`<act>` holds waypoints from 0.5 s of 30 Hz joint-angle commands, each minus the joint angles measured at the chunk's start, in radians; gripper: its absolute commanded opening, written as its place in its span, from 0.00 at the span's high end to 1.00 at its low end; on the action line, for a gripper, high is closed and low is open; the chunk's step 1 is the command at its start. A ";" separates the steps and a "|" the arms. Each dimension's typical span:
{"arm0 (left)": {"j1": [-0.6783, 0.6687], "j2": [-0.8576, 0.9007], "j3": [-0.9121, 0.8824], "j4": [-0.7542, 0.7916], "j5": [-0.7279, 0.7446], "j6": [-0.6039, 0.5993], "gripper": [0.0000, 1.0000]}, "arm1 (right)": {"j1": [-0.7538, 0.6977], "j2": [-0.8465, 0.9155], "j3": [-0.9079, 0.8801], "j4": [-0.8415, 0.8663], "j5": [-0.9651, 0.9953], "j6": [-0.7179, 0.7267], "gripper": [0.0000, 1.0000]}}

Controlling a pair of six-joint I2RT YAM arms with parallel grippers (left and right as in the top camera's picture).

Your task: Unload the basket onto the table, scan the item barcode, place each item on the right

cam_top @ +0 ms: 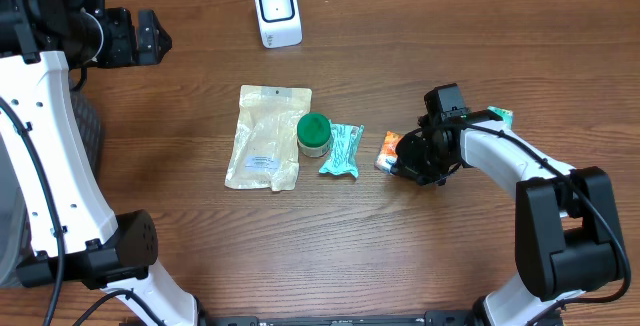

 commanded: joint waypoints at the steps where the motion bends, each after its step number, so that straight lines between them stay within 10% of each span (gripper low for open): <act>1: 0.004 0.002 -0.001 -0.002 -0.003 0.016 0.00 | -0.011 -0.001 0.009 0.011 0.057 -0.177 0.86; 15: 0.004 0.002 -0.001 -0.002 -0.003 0.016 0.00 | -0.019 -0.001 0.035 0.055 0.303 -0.457 0.85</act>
